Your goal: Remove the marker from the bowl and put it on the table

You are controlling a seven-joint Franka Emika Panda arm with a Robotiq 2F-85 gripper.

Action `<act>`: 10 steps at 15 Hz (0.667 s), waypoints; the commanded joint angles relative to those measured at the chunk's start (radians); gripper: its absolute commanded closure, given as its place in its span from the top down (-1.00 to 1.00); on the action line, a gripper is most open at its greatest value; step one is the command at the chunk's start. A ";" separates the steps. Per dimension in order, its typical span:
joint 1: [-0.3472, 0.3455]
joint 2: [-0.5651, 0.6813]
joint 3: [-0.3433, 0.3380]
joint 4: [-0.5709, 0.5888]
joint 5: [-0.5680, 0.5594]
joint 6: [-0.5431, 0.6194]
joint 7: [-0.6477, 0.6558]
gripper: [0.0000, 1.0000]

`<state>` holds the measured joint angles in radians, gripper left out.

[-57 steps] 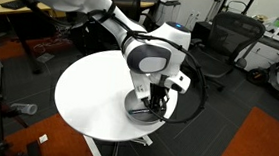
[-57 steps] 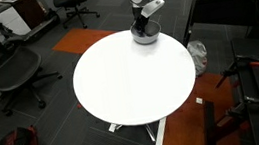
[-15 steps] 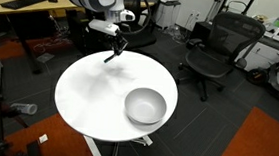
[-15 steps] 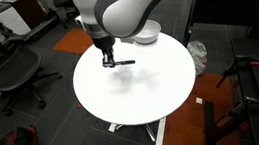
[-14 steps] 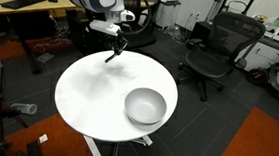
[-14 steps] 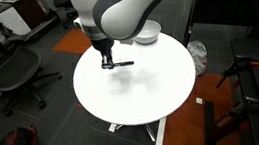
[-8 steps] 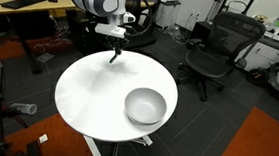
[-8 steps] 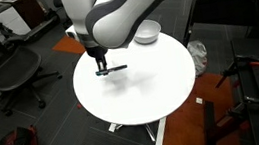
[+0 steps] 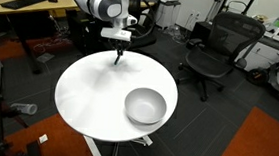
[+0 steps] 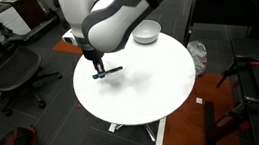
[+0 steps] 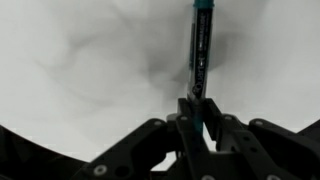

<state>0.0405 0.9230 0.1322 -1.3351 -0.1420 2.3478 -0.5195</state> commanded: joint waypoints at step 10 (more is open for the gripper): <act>0.003 0.046 0.047 0.082 0.006 -0.059 -0.050 1.00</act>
<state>0.0389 0.9559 0.1672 -1.2884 -0.1420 2.3265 -0.5487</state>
